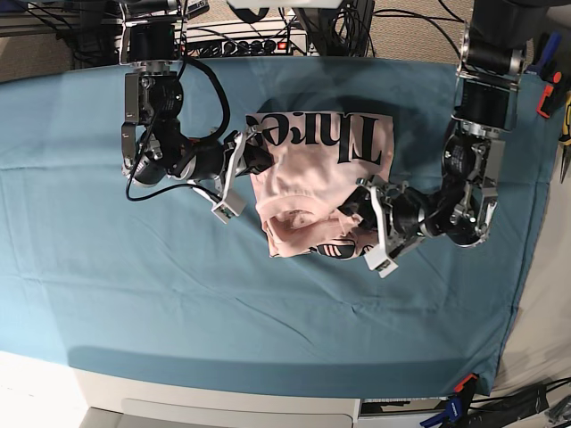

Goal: Fold the T-shirt properly
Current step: 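Tuck and press the shirt sides with both grippers to neaten the bundle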

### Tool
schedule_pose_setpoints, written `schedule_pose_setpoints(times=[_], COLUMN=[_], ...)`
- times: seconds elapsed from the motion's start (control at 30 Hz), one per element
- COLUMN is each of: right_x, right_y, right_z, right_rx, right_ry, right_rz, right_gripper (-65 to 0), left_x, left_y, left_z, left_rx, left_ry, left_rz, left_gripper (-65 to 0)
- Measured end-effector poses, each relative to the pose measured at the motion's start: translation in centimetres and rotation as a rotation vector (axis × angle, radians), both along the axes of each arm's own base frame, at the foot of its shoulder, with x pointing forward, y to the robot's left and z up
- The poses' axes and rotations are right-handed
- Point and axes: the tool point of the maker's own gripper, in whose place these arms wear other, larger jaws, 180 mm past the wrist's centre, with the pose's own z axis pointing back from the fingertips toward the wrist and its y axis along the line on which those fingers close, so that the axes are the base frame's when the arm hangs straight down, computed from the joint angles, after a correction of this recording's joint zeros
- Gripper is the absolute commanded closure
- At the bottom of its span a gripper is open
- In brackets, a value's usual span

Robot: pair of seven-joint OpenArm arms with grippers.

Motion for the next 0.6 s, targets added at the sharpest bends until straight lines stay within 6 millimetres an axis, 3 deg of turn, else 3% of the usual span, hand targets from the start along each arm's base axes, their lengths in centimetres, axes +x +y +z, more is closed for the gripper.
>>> schedule_pose_setpoints(times=[0.3, 0.6], right_x=[0.0, 0.0], right_y=[0.0, 0.0], right_z=[0.0, 0.0], right_rx=[0.000, 0.000], right_ry=[0.000, 0.000], right_rz=[0.000, 0.000], right_gripper=[0.0, 0.0], left_x=[1.8, 3.0], left_y=[1.8, 0.2], left_z=[-2.0, -3.0], left_rx=[0.206, 0.397], left_ry=[-0.114, -0.252], left_rz=[0.045, 0.009], left_gripper=[-32.0, -32.0])
